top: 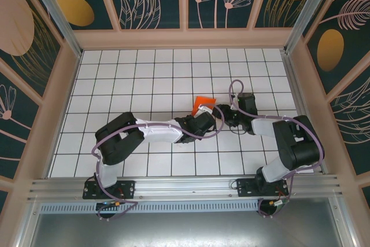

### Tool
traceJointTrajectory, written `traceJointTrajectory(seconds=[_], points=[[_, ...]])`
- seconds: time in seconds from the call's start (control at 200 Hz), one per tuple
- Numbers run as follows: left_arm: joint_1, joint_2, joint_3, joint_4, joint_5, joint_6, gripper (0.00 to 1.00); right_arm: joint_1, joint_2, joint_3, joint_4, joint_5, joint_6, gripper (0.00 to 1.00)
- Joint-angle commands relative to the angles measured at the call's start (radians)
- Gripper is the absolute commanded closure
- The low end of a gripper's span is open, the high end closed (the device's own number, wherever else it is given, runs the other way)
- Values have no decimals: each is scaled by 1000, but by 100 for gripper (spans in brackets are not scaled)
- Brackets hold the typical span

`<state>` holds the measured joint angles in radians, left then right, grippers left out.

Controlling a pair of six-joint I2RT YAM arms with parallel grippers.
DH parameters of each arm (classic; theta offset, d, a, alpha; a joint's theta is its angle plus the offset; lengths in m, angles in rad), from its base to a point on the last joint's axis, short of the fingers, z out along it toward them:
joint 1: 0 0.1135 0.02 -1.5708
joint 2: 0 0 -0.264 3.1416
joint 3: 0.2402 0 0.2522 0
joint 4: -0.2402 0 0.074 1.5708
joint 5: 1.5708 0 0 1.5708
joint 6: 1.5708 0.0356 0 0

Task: Fold a paper plane with a square sheet of paper (fold left side to right side)
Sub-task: Fold the wing for the fifth time at the center of the table.

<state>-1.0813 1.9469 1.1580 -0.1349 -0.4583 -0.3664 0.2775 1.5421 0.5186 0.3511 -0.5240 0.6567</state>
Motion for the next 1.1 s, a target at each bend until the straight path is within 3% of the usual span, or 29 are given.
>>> traceJointTrajectory(seconds=[0.0,0.28,0.475,0.656,0.866,1.096], points=[[-4,20,25,-19,-17,5,62,11,18,26,12,-12,-3,46],[-4,34,35,-14,34,-2,72,8,18,29,-5,-6,-17,46],[2,15,49,-13,91,-22,77,-35,-72,-7,-52,22,-56,43],[58,4,69,-8,262,-55,82,-98,-155,-56,-89,19,-93,39],[151,-2,17,99,512,-132,84,-100,-168,-87,-49,-2,-98,37],[197,-6,-29,178,625,-182,84,-94,-140,-106,17,-49,-87,37]])
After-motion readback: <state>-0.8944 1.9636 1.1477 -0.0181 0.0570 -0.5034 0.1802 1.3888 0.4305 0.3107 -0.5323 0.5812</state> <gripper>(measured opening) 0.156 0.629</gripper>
